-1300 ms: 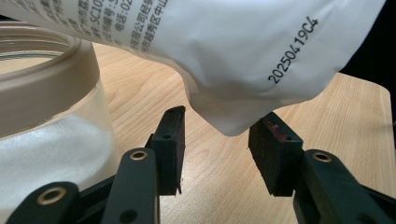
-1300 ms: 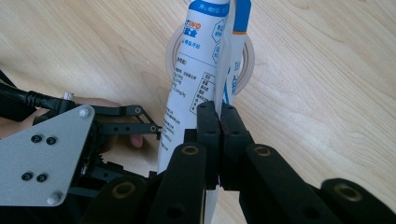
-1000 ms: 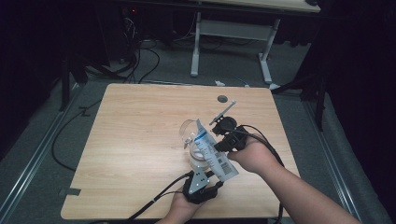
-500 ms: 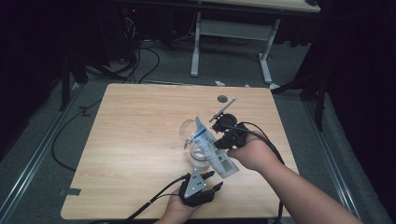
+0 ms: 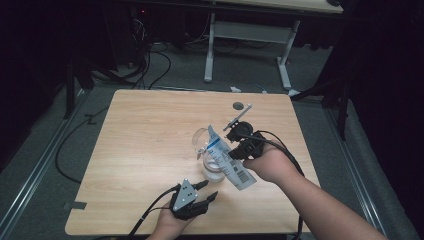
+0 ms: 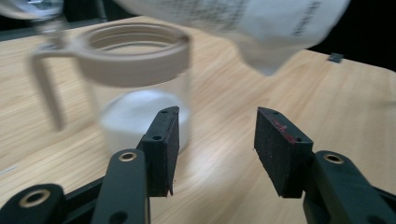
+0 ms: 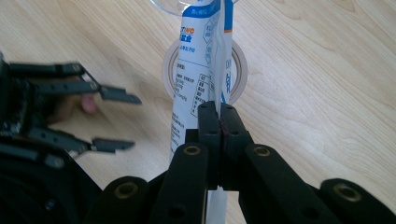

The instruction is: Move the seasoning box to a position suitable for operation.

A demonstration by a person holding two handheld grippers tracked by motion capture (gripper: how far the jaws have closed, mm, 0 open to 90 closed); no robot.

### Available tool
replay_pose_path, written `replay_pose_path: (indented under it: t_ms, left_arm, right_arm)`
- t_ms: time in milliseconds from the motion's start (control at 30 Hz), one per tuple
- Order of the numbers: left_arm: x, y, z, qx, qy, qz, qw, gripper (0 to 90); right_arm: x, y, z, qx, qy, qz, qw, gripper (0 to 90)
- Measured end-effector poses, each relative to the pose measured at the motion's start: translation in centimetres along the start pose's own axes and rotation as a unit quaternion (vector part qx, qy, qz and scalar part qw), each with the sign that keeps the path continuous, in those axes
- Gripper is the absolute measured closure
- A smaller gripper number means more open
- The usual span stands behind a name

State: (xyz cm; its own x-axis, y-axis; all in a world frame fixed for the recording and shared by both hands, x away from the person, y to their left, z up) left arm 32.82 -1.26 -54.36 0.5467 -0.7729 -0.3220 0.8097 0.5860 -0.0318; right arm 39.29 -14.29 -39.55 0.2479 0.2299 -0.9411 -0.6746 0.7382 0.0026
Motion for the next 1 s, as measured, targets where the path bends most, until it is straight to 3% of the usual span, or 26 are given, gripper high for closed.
replay_pose_path:
  t_ms: [433, 733, 1000]
  left_arm:
    - [-4.0, 5.3, -1.6, -0.017, 0.011, 0.054, 0.9984, 50.5]
    - [-8.1, 10.0, -2.7, -0.042, 0.01, 0.11, 0.9929, 49.6]
    - [-9.9, 11.7, -3.1, -0.062, -0.002, 0.138, 0.9885, 49.5]
  right_arm:
    - [-0.2, -0.2, -0.4, 0.0, 0.0, -0.002, 1.0, 89.6]
    - [0.0, -0.3, -0.6, -0.002, 0.001, -0.003, 1.0, 89.6]
    - [0.0, -0.7, -1.0, 0.006, -0.002, -0.002, 1.0, 89.6]
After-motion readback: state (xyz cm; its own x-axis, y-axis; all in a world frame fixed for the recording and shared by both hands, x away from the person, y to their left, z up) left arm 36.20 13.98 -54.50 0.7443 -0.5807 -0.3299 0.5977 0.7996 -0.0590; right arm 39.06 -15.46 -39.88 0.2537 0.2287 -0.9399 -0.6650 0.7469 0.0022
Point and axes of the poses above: each handheld gripper's, and its own axes: x roughly forward along the jaws, z roughly out of its top, y roughly to its left, the point moved 7 cm from there along x, roughly forward along the jaws, and after that the axes turned 1 degree about z, right-handed, at the moved point
